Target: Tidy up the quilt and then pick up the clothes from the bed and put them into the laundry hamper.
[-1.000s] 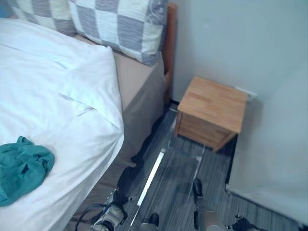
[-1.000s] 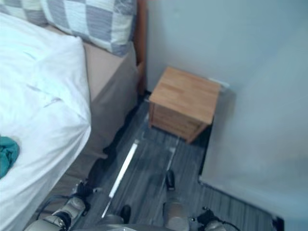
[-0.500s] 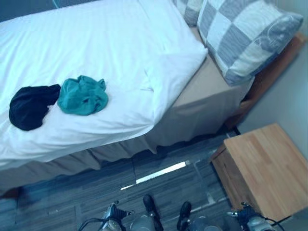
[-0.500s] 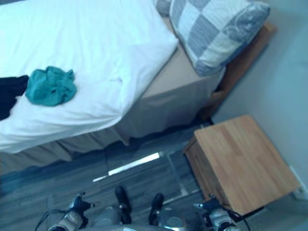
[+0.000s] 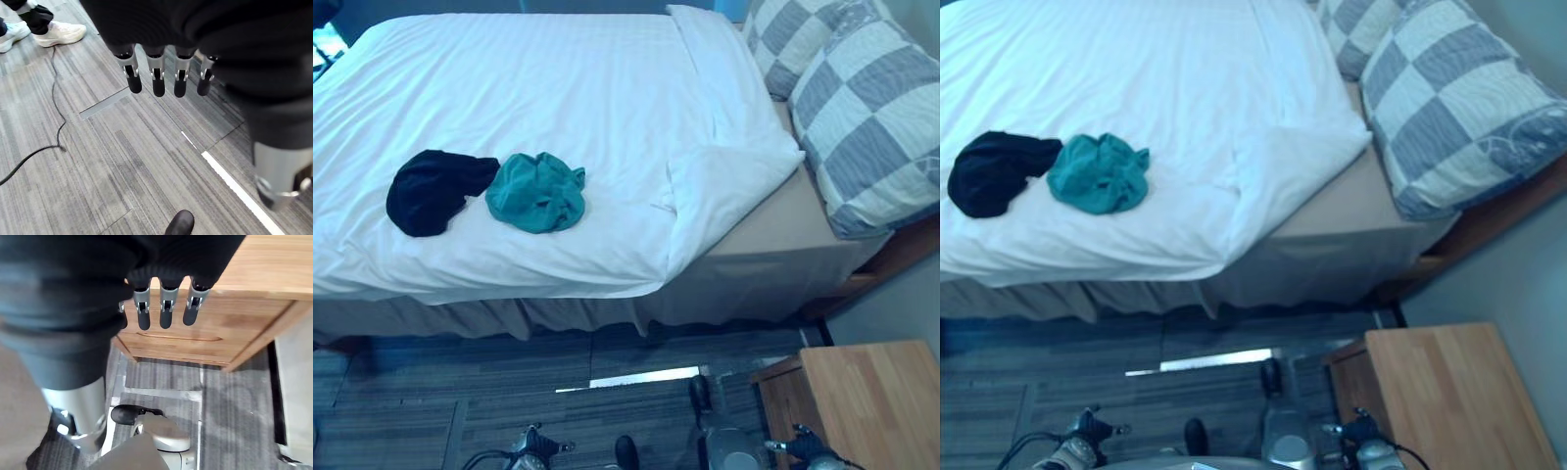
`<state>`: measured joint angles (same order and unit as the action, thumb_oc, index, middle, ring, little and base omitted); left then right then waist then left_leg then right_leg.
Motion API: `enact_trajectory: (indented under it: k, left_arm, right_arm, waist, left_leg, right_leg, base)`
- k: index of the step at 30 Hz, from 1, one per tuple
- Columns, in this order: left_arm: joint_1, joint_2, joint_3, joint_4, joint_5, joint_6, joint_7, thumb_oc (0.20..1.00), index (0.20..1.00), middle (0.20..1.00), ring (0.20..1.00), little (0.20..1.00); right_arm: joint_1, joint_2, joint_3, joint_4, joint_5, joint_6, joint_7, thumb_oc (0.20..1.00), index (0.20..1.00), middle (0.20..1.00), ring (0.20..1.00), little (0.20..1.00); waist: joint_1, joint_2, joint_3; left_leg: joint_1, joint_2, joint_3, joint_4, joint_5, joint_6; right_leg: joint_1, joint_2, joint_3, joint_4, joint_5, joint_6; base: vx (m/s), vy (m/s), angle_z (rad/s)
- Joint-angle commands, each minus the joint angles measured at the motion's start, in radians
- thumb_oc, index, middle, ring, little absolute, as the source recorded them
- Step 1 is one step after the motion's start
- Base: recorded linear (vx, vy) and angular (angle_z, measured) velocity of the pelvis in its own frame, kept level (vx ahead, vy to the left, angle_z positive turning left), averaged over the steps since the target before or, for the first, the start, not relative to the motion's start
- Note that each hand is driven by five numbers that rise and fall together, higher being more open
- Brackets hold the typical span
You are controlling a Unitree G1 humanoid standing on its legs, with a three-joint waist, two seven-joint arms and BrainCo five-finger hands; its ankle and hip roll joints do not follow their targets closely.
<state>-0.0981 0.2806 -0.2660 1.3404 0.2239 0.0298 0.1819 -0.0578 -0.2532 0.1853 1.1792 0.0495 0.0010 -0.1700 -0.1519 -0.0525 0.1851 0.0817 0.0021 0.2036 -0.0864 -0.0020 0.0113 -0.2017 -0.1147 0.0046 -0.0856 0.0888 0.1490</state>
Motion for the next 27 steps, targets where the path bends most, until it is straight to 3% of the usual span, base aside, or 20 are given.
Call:
enact_trajectory:
  k: [1, 4, 5, 6, 7, 8, 11, 13, 14, 15, 19, 25, 26, 27]
  left_arm:
    - [-0.021, 0.024, -0.009, -0.023, 0.049, -0.014, 0.004, 1.0, 1.0, 1.0, 1.0, 1.0]
    - [0.003, 0.009, 0.001, -0.024, 0.046, -0.009, 0.005, 1.0, 1.0, 1.0, 1.0, 1.0]
    - [0.012, 0.0, 0.003, -0.026, 0.036, -0.008, 0.007, 1.0, 1.0, 1.0, 1.0, 1.0]
    - [0.012, 0.0, 0.003, -0.026, 0.036, -0.008, 0.007, 1.0, 1.0, 1.0, 1.0, 1.0]
    - [0.012, -0.005, 0.009, -0.03, 0.021, -0.009, 0.017, 1.0, 1.0, 1.0, 1.0, 1.0]
    - [0.012, -0.006, 0.009, -0.039, 0.014, -0.01, 0.028, 1.0, 1.0, 1.0, 1.0, 1.0]
    - [0.013, -0.004, 0.018, -0.056, 0.009, -0.011, 0.037, 1.0, 1.0, 1.0, 1.0, 1.0]
    - [0.015, -0.002, 0.031, -0.07, 0.011, -0.016, 0.046, 1.0, 1.0, 1.0, 1.0, 1.0]
    - [0.028, -0.012, 0.034, -0.073, 0.012, -0.022, 0.042, 1.0, 1.0, 1.0, 1.0, 1.0]
    - [0.028, -0.013, 0.033, -0.073, 0.012, -0.022, 0.042, 1.0, 1.0, 1.0, 1.0, 1.0]
    - [0.046, -0.014, 0.033, -0.105, 0.033, -0.031, 0.02, 1.0, 1.0, 1.0, 1.0, 1.0]
    - [0.035, -0.007, -0.008, -0.119, 0.032, -0.048, 0.004, 1.0, 1.0, 1.0, 1.0, 1.0]
    - [0.025, 0.001, -0.038, -0.115, 0.031, -0.052, 0.007, 1.0, 1.0, 1.0, 1.0, 1.0]
    - [0.024, 0.0, -0.034, -0.114, 0.031, -0.052, 0.007, 1.0, 1.0, 1.0, 1.0, 1.0]
  right_arm:
    - [-0.038, -0.033, 0.004, -0.012, 0.011, -0.014, -0.015, 1.0, 1.0, 1.0, 1.0, 1.0]
    - [-0.04, -0.041, 0.002, -0.014, 0.008, -0.015, -0.018, 1.0, 1.0, 1.0, 1.0, 1.0]
    - [-0.045, -0.059, -0.001, -0.023, 0.008, -0.021, -0.029, 1.0, 1.0, 1.0, 1.0, 1.0]
    - [-0.045, -0.06, -0.001, -0.023, 0.008, -0.021, -0.029, 1.0, 1.0, 1.0, 1.0, 1.0]
    - [-0.051, -0.097, -0.016, -0.075, 0.004, -0.031, -0.053, 1.0, 1.0, 1.0, 1.0, 1.0]
    - [-0.052, -0.127, -0.024, -0.141, -0.006, -0.039, -0.07, 1.0, 1.0, 1.0, 1.0, 1.0]
    - [-0.037, -0.192, -0.059, -0.305, -0.037, -0.043, -0.096, 1.0, 1.0, 1.0, 1.0, 1.0]
    - [-0.014, -0.263, -0.116, -0.487, -0.09, -0.05, -0.124, 1.0, 1.0, 1.0, 1.0, 1.0]
    - [0.025, -0.329, -0.176, -0.609, -0.146, -0.067, -0.159, 1.0, 1.0, 1.0, 1.0, 1.0]
    - [0.028, -0.329, -0.178, -0.612, -0.147, -0.066, -0.158, 1.0, 1.0, 1.0, 1.0, 1.0]
    - [0.055, -0.508, -0.284, -0.894, -0.33, -0.081, -0.182, 1.0, 1.0, 1.0, 1.0, 1.0]
    - [-0.117, -0.645, -0.233, -1.039, -0.375, -0.104, -0.187, 1.0, 1.0, 1.0, 1.0, 1.0]
    - [-0.263, -0.674, -0.148, -1.049, -0.359, -0.115, -0.186, 1.0, 1.0, 1.0, 1.0, 1.0]
    - [-0.273, -0.674, -0.14, -1.044, -0.358, -0.116, -0.188, 1.0, 1.0, 1.0, 1.0, 1.0]
  waist:
    - [-0.02, 0.006, 0.037]
    - [-0.02, 0.024, 0.028]
    - [-0.015, 0.033, 0.03]
    - [-0.016, 0.034, 0.03]
    - [-0.016, 0.034, 0.036]
    - [-0.019, 0.03, 0.044]
    - [-0.025, 0.024, 0.044]
    - [-0.028, 0.028, 0.042]
    - [-0.04, 0.049, 0.036]
    - [-0.039, 0.049, 0.033]
    - [-0.048, 0.053, 0.016]
    - [-0.023, 0.035, 0.041]
    - [-0.002, 0.036, 0.069]
    - [-0.005, 0.035, 0.069]
  left_leg:
    - [0.055, 0.051, 0.05, -0.001, -0.088, -0.074]
    - [0.102, 0.067, 0.056, -0.001, -0.096, -0.089]
    - [0.079, 0.077, 0.064, 0.106, -0.104, -0.099]
    - [0.075, 0.079, 0.063, 0.114, -0.108, -0.1]
    - [0.032, 0.1, 0.08, 0.231, -0.082, -0.117]
    - [0.007, 0.11, 0.101, 0.265, -0.057, -0.122]
    - [-0.024, 0.103, 0.132, 0.225, -0.06, -0.119]
    - [-0.049, 0.106, 0.127, 0.15, -0.028, -0.125]
    - [-0.019, 0.124, 0.146, 0.067, -0.007, -0.133]
    - [-0.022, 0.123, 0.147, 0.063, -0.002, -0.133]
    - [0.038, 0.135, 0.173, -0.001, 0.01, -0.137]
    - [0.01, 0.139, 0.163, -0.001, 0.009, -0.135]
    - [-0.014, 0.137, 0.152, -0.001, 0.01, -0.132]
    - [-0.019, 0.137, 0.152, -0.001, 0.014, -0.132]
  right_leg:
    - [0.018, -0.005, -0.067, -0.002, 0.025, 0.066]
    - [0.057, 0.013, -0.071, -0.002, 0.02, 0.055]
    - [0.088, 0.02, -0.079, -0.002, 0.005, 0.037]
    - [0.088, 0.02, -0.08, -0.002, 0.005, 0.037]
    - [0.118, 0.019, -0.094, -0.002, -0.012, 0.019]
    - [0.135, 0.015, -0.098, -0.002, -0.023, 0.01]
    - [0.15, 0.008, -0.104, -0.002, -0.032, 0.008]
    - [0.163, 0.009, -0.1, -0.002, -0.044, 0.01]
    - [0.174, 0.019, -0.112, -0.002, -0.061, 0.008]
    - [0.169, 0.02, -0.111, -0.002, -0.059, 0.007]
    - [0.178, 0.027, -0.123, 0.002, -0.052, 0.011]
    - [0.145, 0.015, -0.131, 0.01, -0.035, 0.015]
    - [0.115, 0.008, -0.136, 0.017, -0.032, 0.019]
    - [0.11, 0.008, -0.135, 0.018, -0.029, 0.018]
  base:
    - [0.34, -0.234, 0.24]
    - [0.29, -0.185, -0.17]
    - [0.23, -0.135, -0.1]
    - [0.25, -0.184, -0.19]
    - [0.15, -0.094, -0.08]
    - [0.19, -0.089, 0.04]
    - [0.11, 0.022, 0.08]
    - [0.13, 0.089, -0.02]
    - [0.1, 0.092, -0.04]
    - [0.1, 0.107, -0.05]
    - [0.1, 0.066, -0.11]
    - [-0.03, 0.024, -0.02]
    - [-0.09, 0.016, 0.05]
    - [-0.12, 0.034, 0.12]
